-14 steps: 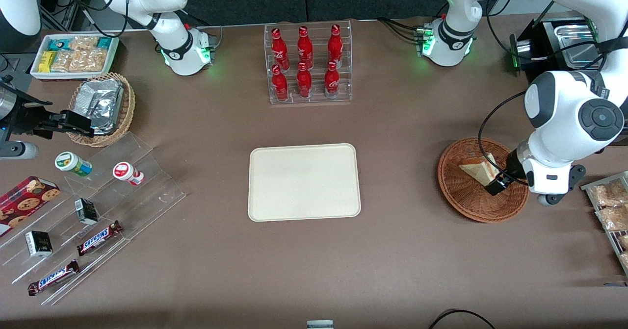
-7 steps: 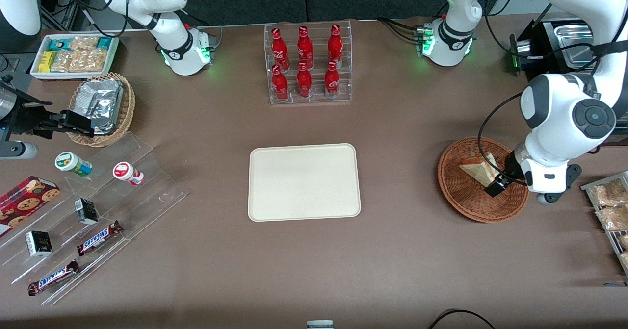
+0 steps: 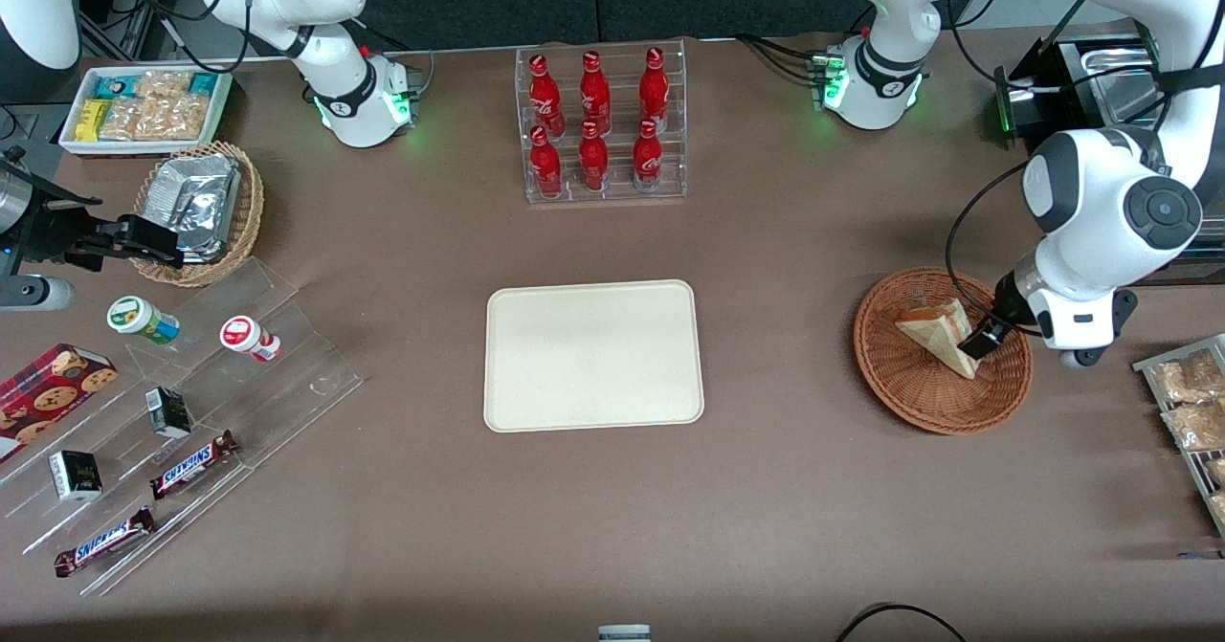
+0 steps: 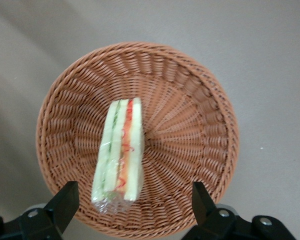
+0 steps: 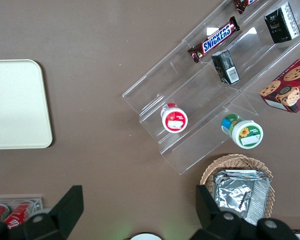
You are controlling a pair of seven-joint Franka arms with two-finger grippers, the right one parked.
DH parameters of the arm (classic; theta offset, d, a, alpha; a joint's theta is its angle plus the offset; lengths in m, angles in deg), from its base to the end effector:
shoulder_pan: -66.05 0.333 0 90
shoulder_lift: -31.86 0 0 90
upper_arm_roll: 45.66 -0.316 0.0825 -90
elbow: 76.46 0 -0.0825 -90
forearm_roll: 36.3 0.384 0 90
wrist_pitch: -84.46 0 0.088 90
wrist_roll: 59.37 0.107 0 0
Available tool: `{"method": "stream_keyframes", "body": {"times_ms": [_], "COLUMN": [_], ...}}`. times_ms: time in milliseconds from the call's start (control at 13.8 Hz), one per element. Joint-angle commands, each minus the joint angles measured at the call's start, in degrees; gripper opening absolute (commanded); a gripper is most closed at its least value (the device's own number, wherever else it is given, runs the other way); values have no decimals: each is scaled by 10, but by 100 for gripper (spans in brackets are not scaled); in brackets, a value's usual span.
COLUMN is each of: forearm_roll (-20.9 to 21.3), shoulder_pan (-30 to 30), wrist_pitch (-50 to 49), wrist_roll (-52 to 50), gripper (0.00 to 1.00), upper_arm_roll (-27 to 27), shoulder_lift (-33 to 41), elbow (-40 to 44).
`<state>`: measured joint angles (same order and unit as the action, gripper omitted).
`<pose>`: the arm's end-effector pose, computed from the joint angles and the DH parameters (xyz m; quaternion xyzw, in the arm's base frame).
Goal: Place sandwich from basket to tray
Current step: 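Close the left gripper on the sandwich's crust edge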
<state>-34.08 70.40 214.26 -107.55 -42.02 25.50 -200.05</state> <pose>0.5520 0.0082 0.3475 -0.9153 -0.4026 -0.0035 0.0109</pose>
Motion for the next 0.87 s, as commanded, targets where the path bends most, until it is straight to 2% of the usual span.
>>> {"method": "stream_keyframes", "body": {"times_ms": [0,507,796], "forearm_roll": [0,0,0], "shoulder_pan": [2,3,3], "wrist_pitch": [38,175,214], "wrist_roll": [-44,-46,-46], "gripper": [100,100,100], "upper_arm_roll": [5,5,4], "shoulder_lift": [27,24,12], "elbow": [-49,-150,-168]}}
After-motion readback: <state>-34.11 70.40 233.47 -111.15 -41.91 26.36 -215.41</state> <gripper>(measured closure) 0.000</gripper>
